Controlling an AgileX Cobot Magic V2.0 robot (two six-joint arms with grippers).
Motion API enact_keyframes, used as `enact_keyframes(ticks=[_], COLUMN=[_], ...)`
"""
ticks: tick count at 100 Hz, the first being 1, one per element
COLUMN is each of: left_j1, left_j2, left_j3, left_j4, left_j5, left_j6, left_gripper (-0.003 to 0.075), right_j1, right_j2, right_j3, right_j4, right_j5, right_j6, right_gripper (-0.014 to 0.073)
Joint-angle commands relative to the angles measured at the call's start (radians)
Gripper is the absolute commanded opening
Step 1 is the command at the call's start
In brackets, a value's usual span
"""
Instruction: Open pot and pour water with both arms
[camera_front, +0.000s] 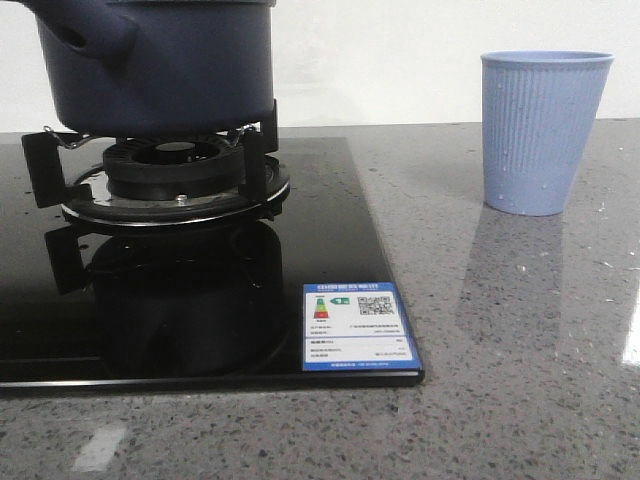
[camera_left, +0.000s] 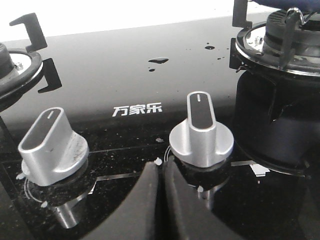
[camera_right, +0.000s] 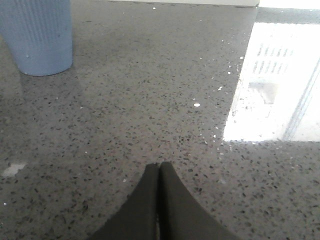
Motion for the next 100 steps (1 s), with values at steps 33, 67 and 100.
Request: enact_keyframes(ticks=[33,67,100], left_j1=[0.003,0.003,0.003], left_j2=[-0.026,-0.026,-0.026], left_j3=[0.012,0.012,0.012], left_j4=[-0.004,-0.004,-0.004], left_j5=[-0.051,-0.051,-0.051], left_j6=[-0.013,-0.013,-0.013], left_gripper=[-0.0020,-0.0020,-0.0020], right_j1=[-0.008,-0.008,-0.008], right_j2=[-0.020,-0.020,-0.020], right_j3=[0.026,0.026,0.026], right_j4=[0.004,0.004,-0.032], right_j5=[-0.011,-0.011,-0.017], right_j6=[-0.006,-0.006,-0.006], right_gripper=[-0.0075,-0.0075,-0.0075])
